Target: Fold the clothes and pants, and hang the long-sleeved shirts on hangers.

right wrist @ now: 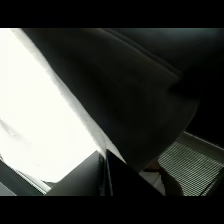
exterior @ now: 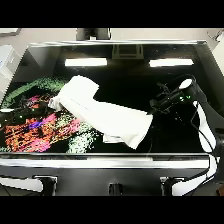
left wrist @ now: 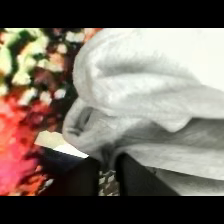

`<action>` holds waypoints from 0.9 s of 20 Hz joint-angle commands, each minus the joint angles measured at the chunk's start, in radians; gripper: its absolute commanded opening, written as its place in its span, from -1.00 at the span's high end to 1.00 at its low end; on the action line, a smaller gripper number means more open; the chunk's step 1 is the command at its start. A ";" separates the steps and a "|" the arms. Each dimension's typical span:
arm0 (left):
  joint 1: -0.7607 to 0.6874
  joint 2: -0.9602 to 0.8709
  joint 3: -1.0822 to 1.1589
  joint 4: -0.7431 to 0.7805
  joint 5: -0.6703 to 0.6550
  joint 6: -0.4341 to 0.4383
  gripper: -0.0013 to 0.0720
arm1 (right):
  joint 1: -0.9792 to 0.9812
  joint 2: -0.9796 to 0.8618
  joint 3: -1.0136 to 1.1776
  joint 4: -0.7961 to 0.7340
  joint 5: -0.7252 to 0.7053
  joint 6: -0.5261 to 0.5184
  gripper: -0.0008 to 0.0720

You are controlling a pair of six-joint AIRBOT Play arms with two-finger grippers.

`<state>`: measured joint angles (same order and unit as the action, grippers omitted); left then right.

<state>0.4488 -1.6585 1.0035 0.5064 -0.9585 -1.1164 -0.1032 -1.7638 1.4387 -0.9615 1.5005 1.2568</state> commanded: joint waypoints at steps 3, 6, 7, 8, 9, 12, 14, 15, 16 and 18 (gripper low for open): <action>-0.022 0.008 0.051 -0.007 -0.021 -0.001 0.92 | 0.001 0.042 0.001 -0.001 0.001 -0.004 0.90; -0.023 0.039 0.179 -0.010 -0.100 -0.011 0.92 | 0.001 0.109 0.005 0.048 -0.027 -0.031 0.90; -0.027 0.055 0.232 -0.010 -0.119 -0.031 0.92 | 0.002 0.140 0.013 0.076 -0.051 -0.041 0.90; -0.033 0.075 0.296 -0.010 -0.126 -0.066 0.92 | 0.006 0.175 0.030 0.092 -0.092 -0.042 0.90; -0.040 0.095 0.372 -0.010 -0.126 -0.097 0.92 | 0.018 0.207 0.058 0.081 -0.146 -0.041 0.90; -0.063 0.133 0.671 -0.009 -0.125 -0.154 0.92 | 0.089 0.297 0.195 -0.050 -0.393 0.011 0.91; -0.066 0.141 0.909 -0.009 -0.126 -0.193 0.92 | 0.135 0.339 0.312 -0.176 -0.529 0.097 0.90; -0.066 0.143 1.022 -0.008 -0.127 -0.215 0.92 | 0.153 0.353 0.371 -0.219 -0.562 0.124 0.90; -0.062 0.151 1.129 -0.009 -0.134 -0.249 0.92 | 0.166 0.367 0.435 -0.246 -0.567 0.139 0.90; -0.053 0.233 1.187 -0.007 -0.134 -0.299 0.92 | 0.177 0.402 0.548 -0.253 -0.511 0.148 0.90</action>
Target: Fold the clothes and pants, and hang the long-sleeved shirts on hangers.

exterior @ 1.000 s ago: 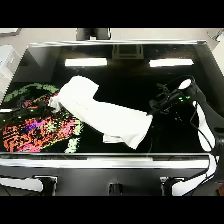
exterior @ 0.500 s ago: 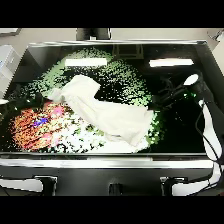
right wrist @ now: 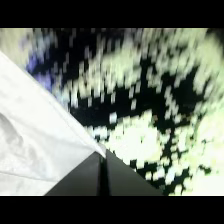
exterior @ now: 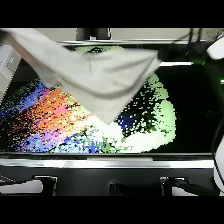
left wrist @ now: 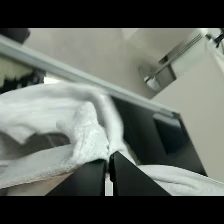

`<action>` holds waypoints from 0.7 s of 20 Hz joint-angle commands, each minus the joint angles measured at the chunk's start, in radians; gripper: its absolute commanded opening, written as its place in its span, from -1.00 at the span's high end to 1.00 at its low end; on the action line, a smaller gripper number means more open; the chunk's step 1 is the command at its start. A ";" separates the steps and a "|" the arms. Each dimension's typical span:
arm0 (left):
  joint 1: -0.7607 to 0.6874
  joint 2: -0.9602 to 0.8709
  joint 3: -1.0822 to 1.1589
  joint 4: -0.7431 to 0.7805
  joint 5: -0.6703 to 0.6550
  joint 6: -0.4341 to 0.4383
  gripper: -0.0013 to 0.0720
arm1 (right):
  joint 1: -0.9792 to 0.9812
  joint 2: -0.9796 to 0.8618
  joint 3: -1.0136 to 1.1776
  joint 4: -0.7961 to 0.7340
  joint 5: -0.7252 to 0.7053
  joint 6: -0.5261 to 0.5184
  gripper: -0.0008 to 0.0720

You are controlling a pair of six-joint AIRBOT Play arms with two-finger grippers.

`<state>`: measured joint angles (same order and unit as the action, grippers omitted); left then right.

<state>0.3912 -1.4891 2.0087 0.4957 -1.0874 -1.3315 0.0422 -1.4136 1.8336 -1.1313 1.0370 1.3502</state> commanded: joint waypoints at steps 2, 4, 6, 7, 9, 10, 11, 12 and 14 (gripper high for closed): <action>0.032 0.212 0.113 0.021 -0.047 -0.089 0.92 | 0.032 0.126 0.212 -0.077 0.048 0.065 0.90; 0.074 0.377 0.034 0.104 -0.127 -0.160 0.92 | 0.032 0.241 0.213 -0.078 0.136 0.064 0.90; 0.119 0.508 0.014 0.240 -0.243 -0.266 0.92 | 0.032 0.355 0.212 -0.088 0.211 0.066 0.90; 0.134 0.558 0.014 0.301 -0.296 -0.321 0.93 | 0.032 0.403 0.212 -0.107 0.232 0.095 0.90; 0.138 0.607 0.014 0.359 -0.376 -0.382 0.93 | 0.031 0.462 0.212 -0.157 0.237 0.165 0.91; 0.137 0.607 0.014 0.357 -0.397 -0.392 0.93 | 0.030 0.468 0.212 -0.185 0.237 0.196 0.91; 0.137 0.599 0.010 0.357 -0.403 -0.397 0.93 | 0.030 0.459 0.212 -0.211 0.238 0.207 0.90; 0.137 0.586 -0.002 0.358 -0.403 -0.397 0.93 | 0.030 0.434 0.212 -0.222 0.238 0.206 0.90; 0.134 0.539 -0.063 0.357 -0.406 -0.397 0.93 | 0.030 0.339 0.208 -0.222 0.242 0.206 0.90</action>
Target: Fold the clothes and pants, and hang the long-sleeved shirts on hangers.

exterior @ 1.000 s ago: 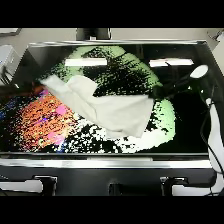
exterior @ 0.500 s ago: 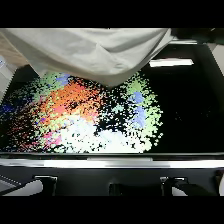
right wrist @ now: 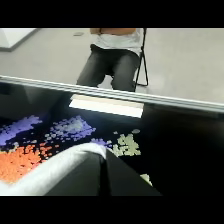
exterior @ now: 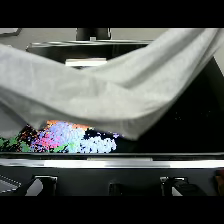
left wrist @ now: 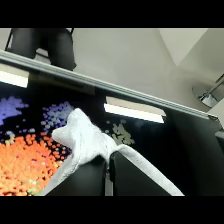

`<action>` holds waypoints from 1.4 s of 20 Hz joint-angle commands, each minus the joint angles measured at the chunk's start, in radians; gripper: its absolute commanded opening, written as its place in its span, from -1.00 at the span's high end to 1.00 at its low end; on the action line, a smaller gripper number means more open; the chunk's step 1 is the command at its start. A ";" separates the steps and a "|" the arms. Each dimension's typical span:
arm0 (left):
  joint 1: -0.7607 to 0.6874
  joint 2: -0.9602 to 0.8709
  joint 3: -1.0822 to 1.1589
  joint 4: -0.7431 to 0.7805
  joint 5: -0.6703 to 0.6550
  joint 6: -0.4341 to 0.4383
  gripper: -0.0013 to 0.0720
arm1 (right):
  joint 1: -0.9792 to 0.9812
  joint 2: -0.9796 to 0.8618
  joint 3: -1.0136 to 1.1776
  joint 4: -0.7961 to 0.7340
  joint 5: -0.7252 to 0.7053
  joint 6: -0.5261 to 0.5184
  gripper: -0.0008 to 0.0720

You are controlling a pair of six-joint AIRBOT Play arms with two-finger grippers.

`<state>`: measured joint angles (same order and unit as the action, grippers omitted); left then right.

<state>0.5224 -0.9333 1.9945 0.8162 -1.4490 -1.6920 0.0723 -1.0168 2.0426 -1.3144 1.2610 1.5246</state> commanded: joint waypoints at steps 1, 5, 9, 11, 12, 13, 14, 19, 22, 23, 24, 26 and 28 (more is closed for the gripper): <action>-0.013 -0.043 -0.095 0.039 -0.044 -0.035 0.93 | 0.000 -0.127 -0.001 -0.030 0.027 0.032 0.90; -0.154 -0.194 -0.419 0.112 0.009 0.063 0.92 | 0.000 -0.435 -0.029 -0.009 0.035 0.032 0.90; -0.261 -0.416 -0.769 0.157 0.343 0.110 0.92 | 0.000 -0.754 -0.029 -0.010 -0.008 0.032 0.90; -0.268 -0.562 -0.805 0.093 0.439 0.117 0.92 | 0.000 -0.884 -0.029 -0.005 -0.067 0.036 0.90; -0.267 -0.636 -0.793 0.045 0.461 0.134 0.92 | 0.000 -0.937 -0.029 -0.001 -0.097 0.056 0.90; -0.267 -0.696 -0.774 0.004 0.475 0.158 0.92 | 0.000 -0.975 -0.029 0.002 -0.123 0.082 0.90; -0.267 -0.755 -0.746 -0.030 0.478 0.179 0.92 | 0.000 -1.006 -0.029 0.015 -0.148 0.101 0.90; -0.251 -0.876 -0.586 -0.044 0.474 0.212 0.18 | -0.002 -1.015 -0.026 -0.001 -0.256 0.143 0.13; -0.188 -0.864 -0.470 -0.042 0.434 0.212 -0.19 | -0.002 -0.946 -0.027 -0.142 -0.210 0.144 -0.30; -0.162 -0.860 -0.430 -0.042 0.404 0.212 -0.38 | -0.010 -0.918 -0.027 -0.183 -0.168 0.141 -0.39; -0.133 -0.852 -0.392 -0.042 0.365 0.212 -0.58 | -0.034 -0.892 -0.027 -0.179 -0.107 0.135 -0.39; -0.076 -0.827 -0.352 -0.038 0.287 0.212 -0.59 | -0.117 -0.858 -0.027 -0.068 0.043 0.085 -0.39; -0.028 -0.794 -0.352 -0.005 0.197 0.212 -0.59 | -0.232 -0.856 -0.034 0.175 0.216 -0.044 -0.39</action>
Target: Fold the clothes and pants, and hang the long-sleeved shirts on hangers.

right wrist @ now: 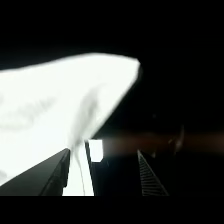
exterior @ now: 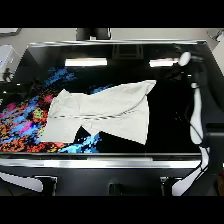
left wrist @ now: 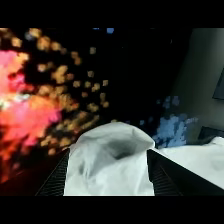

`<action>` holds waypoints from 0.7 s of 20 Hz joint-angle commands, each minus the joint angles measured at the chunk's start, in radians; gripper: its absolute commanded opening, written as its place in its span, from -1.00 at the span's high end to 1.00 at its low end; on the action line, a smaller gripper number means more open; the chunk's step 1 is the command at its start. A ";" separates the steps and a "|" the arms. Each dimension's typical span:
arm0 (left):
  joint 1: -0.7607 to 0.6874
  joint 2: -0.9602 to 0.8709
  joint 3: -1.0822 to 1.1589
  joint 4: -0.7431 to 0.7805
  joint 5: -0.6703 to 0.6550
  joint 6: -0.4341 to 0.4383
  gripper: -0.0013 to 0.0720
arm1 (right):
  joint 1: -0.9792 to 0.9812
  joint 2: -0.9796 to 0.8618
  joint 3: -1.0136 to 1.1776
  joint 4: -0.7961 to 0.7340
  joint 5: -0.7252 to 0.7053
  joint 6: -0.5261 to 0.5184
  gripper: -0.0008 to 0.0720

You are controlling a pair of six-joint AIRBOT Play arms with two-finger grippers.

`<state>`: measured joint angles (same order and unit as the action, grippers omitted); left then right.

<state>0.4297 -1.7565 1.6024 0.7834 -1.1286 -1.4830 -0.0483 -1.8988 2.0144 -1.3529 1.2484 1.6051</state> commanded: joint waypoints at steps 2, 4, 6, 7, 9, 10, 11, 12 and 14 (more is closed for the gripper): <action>0.093 0.056 0.038 0.090 -0.234 0.003 -0.59 | -0.208 0.027 -0.071 0.376 0.401 -0.200 -0.38; 0.104 0.095 0.010 0.139 -0.288 0.003 -0.59 | -0.267 0.052 -0.228 0.471 0.465 -0.217 -0.37; 0.106 0.139 -0.042 0.149 -0.293 0.002 -0.59 | -0.287 0.130 -0.461 0.475 0.418 -0.276 -0.37; 0.106 0.162 -0.072 0.149 -0.293 0.002 -0.59 | -0.288 0.184 -0.596 0.475 0.374 -0.312 -0.38; 0.105 0.201 -0.125 0.148 -0.294 0.002 -0.59 | -0.285 0.285 -0.836 0.479 0.295 -0.378 -0.38; 0.103 0.219 -0.147 0.148 -0.296 0.002 -0.59 | -0.285 0.336 -0.951 0.487 0.254 -0.411 -0.38; 0.102 0.232 -0.163 0.148 -0.297 0.002 -0.59 | -0.285 0.383 -1.050 0.487 0.219 -0.440 -0.38; 0.100 0.245 -0.175 0.148 -0.297 0.000 -0.59 | -0.285 0.423 -1.130 0.494 0.187 -0.456 -0.38; 0.097 0.262 -0.187 0.136 -0.297 -0.001 -0.59 | -0.285 0.491 -1.262 0.548 0.137 -0.500 -0.38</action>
<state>0.5285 -1.5291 1.4494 0.9241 -1.4151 -1.4811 -0.3294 -1.5116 0.9760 -0.8658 1.4731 1.1904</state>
